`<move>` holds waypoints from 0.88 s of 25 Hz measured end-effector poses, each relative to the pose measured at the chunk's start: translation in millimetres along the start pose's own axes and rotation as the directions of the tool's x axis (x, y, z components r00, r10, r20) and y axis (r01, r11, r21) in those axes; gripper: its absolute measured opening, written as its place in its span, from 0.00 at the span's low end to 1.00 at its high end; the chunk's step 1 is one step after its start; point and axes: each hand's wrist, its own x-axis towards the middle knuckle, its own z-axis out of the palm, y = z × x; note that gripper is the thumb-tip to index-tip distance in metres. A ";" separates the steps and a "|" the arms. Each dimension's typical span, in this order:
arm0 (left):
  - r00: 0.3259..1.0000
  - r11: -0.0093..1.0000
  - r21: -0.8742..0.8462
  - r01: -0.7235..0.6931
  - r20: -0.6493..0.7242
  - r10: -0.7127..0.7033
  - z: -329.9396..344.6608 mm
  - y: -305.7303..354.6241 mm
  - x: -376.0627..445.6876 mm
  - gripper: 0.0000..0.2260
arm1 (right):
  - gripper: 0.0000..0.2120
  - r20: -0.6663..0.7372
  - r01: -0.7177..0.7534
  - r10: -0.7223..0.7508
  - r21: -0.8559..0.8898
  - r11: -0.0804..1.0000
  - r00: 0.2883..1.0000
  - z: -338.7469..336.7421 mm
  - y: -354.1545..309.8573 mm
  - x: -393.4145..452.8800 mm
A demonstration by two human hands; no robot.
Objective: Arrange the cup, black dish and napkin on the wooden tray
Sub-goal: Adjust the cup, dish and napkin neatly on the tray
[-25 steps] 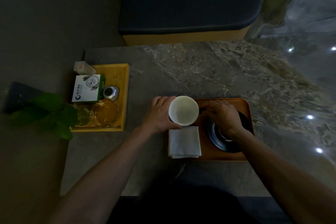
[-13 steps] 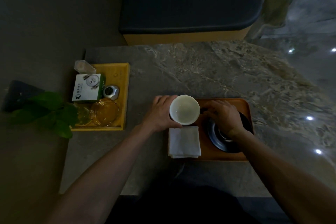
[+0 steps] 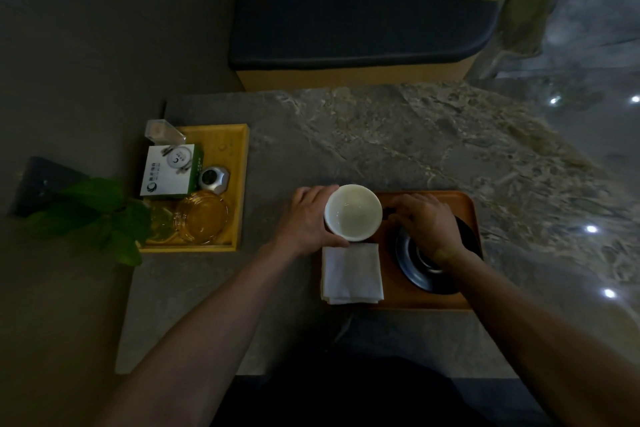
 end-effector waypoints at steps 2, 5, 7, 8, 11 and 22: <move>1.000 1.000 -0.010 0.023 0.006 -0.023 1.8 -0.4 -0.9 0.48 | 0.10 -0.017 0.001 -0.001 0.007 1.000 1.000 1.5 -1.2 -1.3; 0.996 0.994 -0.063 0.086 0.040 -0.083 4.0 -0.3 -0.7 0.49 | 0.09 -0.016 -0.036 0.037 0.024 0.999 0.999 2.8 -3.6 -1.0; 0.991 0.989 -0.084 0.118 0.069 -0.113 4.4 1.0 -2.1 0.51 | 0.09 0.002 -0.075 0.075 0.035 0.997 0.997 4.1 -4.5 -0.7; 0.986 0.984 -0.104 0.148 0.088 -0.139 4.6 2.3 -3.6 0.53 | 0.11 0.011 -0.091 0.091 0.040 0.995 0.996 4.4 -5.3 -2.1; 0.954 0.932 -0.208 0.297 0.114 -0.279 4.5 4.5 -10.7 0.58 | 0.24 0.013 -0.134 0.134 0.021 0.991 0.991 7.9 -4.5 -11.1; 0.914 0.916 -0.228 0.330 -0.166 -0.370 64.6 45.9 -92.1 0.20 | 0.22 0.036 -0.080 0.095 -0.292 0.953 0.995 -16.6 71.3 -82.7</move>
